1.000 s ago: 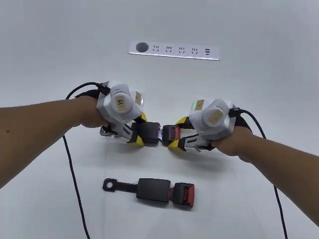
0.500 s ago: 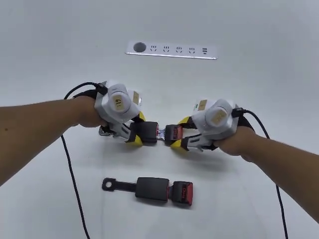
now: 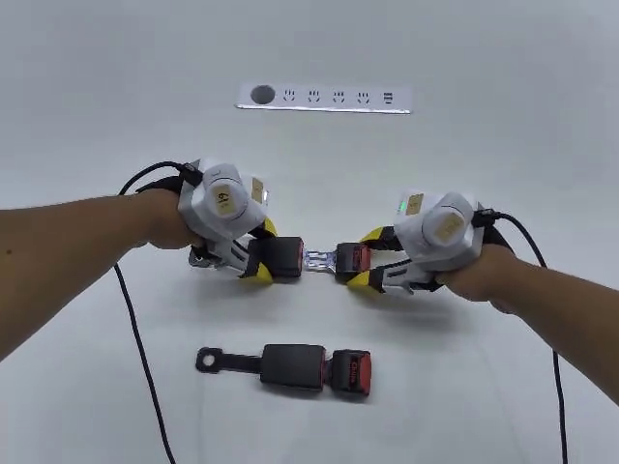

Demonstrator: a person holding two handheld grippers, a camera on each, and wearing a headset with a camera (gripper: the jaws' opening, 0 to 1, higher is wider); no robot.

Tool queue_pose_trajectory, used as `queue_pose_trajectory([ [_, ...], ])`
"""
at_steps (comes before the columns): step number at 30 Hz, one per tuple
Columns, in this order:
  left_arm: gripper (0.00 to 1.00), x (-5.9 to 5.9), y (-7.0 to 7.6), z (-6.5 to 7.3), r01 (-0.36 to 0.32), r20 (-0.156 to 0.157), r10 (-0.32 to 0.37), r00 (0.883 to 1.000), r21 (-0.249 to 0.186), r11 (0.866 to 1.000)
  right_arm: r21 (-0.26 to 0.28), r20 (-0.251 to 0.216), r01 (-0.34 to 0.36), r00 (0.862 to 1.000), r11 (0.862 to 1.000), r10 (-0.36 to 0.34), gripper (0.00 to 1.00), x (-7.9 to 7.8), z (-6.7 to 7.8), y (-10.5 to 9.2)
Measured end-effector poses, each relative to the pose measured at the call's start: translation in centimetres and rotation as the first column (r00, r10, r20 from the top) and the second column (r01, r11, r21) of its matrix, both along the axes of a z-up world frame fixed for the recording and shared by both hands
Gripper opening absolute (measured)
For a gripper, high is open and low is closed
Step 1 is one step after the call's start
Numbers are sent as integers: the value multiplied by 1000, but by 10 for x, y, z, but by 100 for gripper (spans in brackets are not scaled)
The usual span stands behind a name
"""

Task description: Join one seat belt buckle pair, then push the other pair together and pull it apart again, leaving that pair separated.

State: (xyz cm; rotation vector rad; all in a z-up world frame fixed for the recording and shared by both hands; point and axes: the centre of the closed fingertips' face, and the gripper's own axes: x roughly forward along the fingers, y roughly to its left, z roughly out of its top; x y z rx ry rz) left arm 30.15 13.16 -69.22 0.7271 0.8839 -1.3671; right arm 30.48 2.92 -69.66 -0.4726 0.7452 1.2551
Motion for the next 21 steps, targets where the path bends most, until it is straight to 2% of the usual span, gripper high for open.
queue_pose_trajectory([
  [21,35,0,1,0,-13,-8,13,1000,-5,1000,-8,3,20,1000,1000,-20,34,-1,-3,-48],
])
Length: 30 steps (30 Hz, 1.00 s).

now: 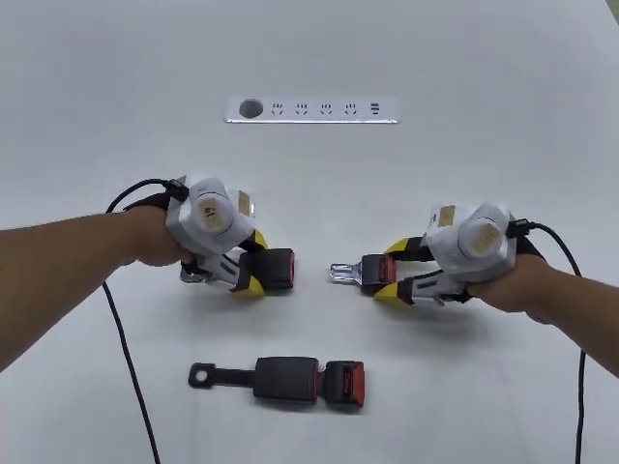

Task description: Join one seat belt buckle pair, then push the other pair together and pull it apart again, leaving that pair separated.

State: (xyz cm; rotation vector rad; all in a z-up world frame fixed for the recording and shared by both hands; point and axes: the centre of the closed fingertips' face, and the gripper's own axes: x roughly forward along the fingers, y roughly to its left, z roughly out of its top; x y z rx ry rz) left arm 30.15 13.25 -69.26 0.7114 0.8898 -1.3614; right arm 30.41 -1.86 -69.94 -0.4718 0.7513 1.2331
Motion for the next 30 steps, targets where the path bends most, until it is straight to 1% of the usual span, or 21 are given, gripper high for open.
queue_pose_trajectory([
  [4,35,-1,-1,1,3,3,-3,1000,1,1000,6,3,17,1000,1000,-17,34,0,0,-10],
  [10,35,0,1,0,5,4,-5,1000,4,1000,-3,-1,26,1000,1000,-26,34,-2,1,-28],
  [18,35,0,0,1,14,8,-14,1000,8,1000,-13,2,26,1000,1000,-26,34,-6,4,-44],
  [23,35,0,0,0,20,12,-20,1000,9,1000,-15,8,24,1000,1000,-24,34,-10,6,-49],
  [27,35,0,0,0,18,9,-18,1000,-1,1000,-14,5,17,1000,1000,-17,34,-11,7,-51],
  [29,35,-1,-1,1,24,10,-24,1000,6,1000,-20,6,13,1000,1000,-12,35,-13,8,-51],
  [30,35,0,-2,1,25,9,-26,1000,11,1000,-30,18,0,1000,1000,0,35,-13,7,-51],
])
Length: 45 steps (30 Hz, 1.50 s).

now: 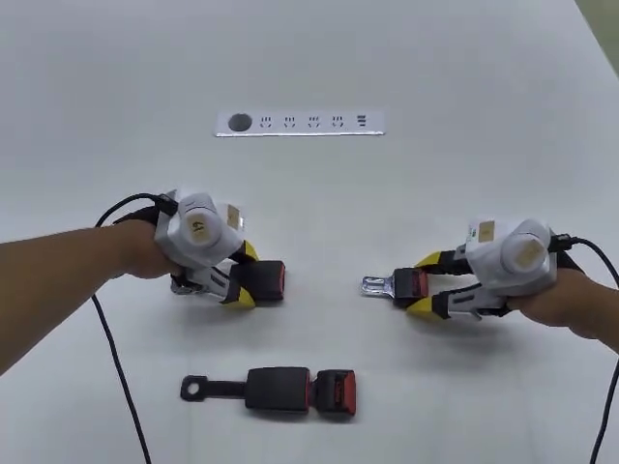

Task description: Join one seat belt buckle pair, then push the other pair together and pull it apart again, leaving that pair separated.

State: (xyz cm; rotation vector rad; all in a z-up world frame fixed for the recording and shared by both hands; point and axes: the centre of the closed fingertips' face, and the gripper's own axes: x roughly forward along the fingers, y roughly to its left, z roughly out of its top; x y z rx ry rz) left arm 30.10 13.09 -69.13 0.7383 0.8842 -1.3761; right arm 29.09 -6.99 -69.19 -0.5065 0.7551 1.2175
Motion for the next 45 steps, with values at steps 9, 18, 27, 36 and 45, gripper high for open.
queue_pose_trajectory([
  [9,62,-7,-1,3,-102,-52,100,994,-23,995,-42,33,157,987,987,-156,58,3,-4,-6],
  [18,85,9,-10,35,-381,-13,385,923,-185,906,113,50,437,894,892,-445,77,8,23,-6],
  [27,100,5,4,61,-543,15,571,821,-287,789,191,83,544,820,817,-566,88,-13,40,10],
  [36,100,-18,30,91,-616,11,656,754,-336,713,267,86,612,754,744,-651,94,-21,69,9],
  [45,100,-46,49,107,-664,-26,712,702,-385,641,300,106,628,726,718,-679,95,-37,87,7],
])
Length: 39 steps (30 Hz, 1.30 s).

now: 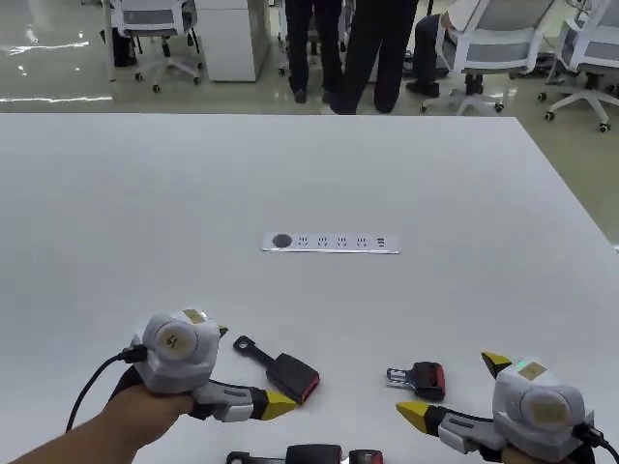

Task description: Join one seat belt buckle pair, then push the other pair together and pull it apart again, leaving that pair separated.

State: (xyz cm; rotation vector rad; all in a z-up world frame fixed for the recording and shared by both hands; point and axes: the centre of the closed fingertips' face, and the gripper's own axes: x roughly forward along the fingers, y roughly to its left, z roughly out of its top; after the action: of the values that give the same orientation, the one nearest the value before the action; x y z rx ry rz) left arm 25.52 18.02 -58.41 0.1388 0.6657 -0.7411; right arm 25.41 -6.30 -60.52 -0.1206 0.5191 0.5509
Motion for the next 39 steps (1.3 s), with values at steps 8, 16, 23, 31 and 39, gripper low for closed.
queue_pose_trajectory([
  [8,100,-28,14,7,-71,3,72,997,-81,994,5,41,15,999,1000,-16,96,-19,18,0],
  [16,100,-61,29,9,-65,14,67,998,-103,992,24,70,32,997,999,-33,97,-46,33,6],
  [23,100,-78,40,21,-59,53,67,996,-134,989,31,93,44,995,999,-47,98,-70,41,9],
  [31,100,-95,50,23,-66,66,76,995,-149,987,23,106,53,993,998,-55,99,-85,41,11],
  [39,100,-102,64,28,-94,75,109,991,-179,979,25,123,66,990,998,-69,99,-93,45,7],
])
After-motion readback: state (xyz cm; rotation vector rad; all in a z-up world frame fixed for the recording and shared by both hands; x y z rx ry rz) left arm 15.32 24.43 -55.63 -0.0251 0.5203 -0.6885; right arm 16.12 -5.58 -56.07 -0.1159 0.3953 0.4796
